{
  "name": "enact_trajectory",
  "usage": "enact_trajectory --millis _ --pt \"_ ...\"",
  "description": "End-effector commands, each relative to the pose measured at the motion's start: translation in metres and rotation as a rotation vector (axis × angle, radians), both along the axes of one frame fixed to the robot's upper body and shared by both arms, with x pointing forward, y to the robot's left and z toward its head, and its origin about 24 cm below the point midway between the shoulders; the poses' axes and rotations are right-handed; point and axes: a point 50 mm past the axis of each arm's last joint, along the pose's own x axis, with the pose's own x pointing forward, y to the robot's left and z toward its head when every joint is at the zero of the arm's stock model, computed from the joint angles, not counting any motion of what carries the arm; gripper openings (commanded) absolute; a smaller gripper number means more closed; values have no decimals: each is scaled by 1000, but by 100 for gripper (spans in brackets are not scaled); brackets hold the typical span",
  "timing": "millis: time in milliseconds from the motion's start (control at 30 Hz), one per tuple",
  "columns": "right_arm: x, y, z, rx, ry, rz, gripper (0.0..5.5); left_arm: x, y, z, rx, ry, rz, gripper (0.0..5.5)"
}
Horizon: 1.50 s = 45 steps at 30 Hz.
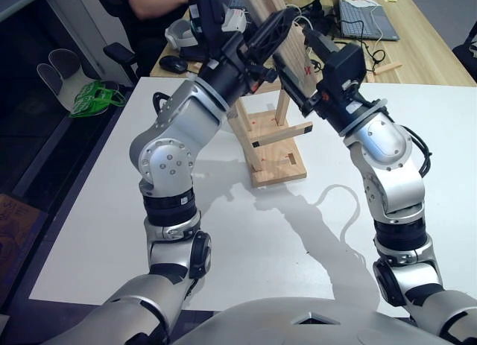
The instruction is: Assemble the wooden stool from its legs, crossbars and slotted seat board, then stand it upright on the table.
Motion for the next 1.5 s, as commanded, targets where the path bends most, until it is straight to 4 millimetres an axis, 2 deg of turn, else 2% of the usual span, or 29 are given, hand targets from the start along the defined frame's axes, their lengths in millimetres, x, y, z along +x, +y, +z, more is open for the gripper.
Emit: enact_trajectory --millis 33,100,233,300,467,633,733,833,1067,1133,1200,1333,1500 --pt "6 -9 -7 -70 55 -25 372 1 6 6 -4 -20 29 101" --pt "6 -14 -11 -105 82 -16 411 4 11 7 7 -26 52 101" --pt "4 -29 -14 -141 152 22 412 11 26 11 52 -49 100 101" --pt "3 -33 -23 -149 228 57 412 14 31 12 72 -56 116 101" --pt "2 -40 -23 19 342 85 412 17 38 17 109 -86 117 101" --pt "7 -53 -8 198 346 29 412 17 40 25 125 -107 101 101" --pt "6 -53 -4 256 373 47 454 15 35 20 164 -94 47 101" --pt "2 -55 4 287 419 129 491 14 31 6 252 -76 -54 101" --pt "-3 -71 22 263 464 260 491 11 17 10 308 -132 -186 101" --pt "-12 -73 35 247 489 401 491 1 6 8 353 -164 -290 101" --pt "-13 -75 50 265 476 472 491 -7 1 6 380 -181 -365 101" --pt "-16 -70 72 253 437 557 491 -17 -5 4 375 -180 -475 101" --pt "-23 -59 88 148 426 653 491 -24 -6 -6 498 -151 -557 101"
